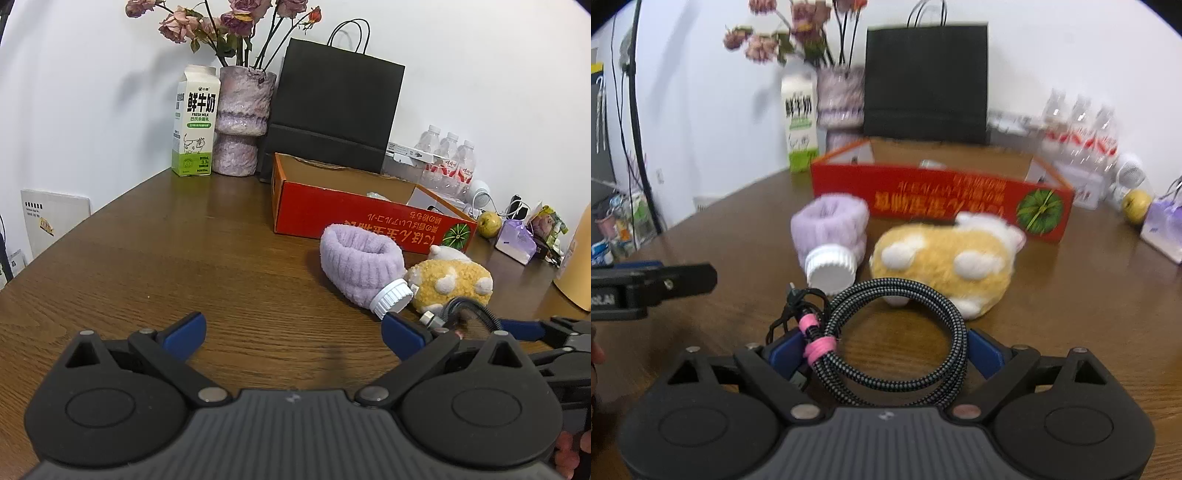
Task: Organize objects
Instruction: 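Grasp the coiled black cable with the right tool while the left tool grasps the lavender cuff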
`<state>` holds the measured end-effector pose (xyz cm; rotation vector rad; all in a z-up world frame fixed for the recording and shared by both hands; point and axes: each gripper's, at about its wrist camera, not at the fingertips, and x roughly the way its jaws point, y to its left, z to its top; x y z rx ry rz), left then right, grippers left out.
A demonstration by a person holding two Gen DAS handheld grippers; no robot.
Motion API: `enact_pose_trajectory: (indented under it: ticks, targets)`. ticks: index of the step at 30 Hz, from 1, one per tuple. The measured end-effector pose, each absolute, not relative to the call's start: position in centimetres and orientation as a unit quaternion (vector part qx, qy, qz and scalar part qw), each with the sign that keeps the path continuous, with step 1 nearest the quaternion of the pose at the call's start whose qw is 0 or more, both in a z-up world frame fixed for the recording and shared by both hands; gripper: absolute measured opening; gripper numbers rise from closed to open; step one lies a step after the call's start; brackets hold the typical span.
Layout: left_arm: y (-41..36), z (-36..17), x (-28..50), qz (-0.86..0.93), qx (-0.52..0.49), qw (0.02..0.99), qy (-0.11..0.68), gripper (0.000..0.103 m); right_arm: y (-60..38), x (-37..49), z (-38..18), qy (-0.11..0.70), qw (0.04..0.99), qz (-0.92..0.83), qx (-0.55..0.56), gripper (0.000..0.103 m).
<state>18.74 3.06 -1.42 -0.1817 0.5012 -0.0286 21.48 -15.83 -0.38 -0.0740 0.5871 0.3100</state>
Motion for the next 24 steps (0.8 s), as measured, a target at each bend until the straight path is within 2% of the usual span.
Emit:
enact_pose_trajectory:
  ticks: [7,24]
  targets:
    - [2.8,-1.6,19.1,-0.01,-0.086,0.963,0.256,0.103,-16.3,18.8,0.8,0.205,0.968,0.123,-0.077,0.092]
    - [-2.9,-0.7,22.4,-0.011,-0.085,0.967,0.238,0.103,-24.4,19.3,1.2,0.168,0.985,0.038,-0.019,0.092]
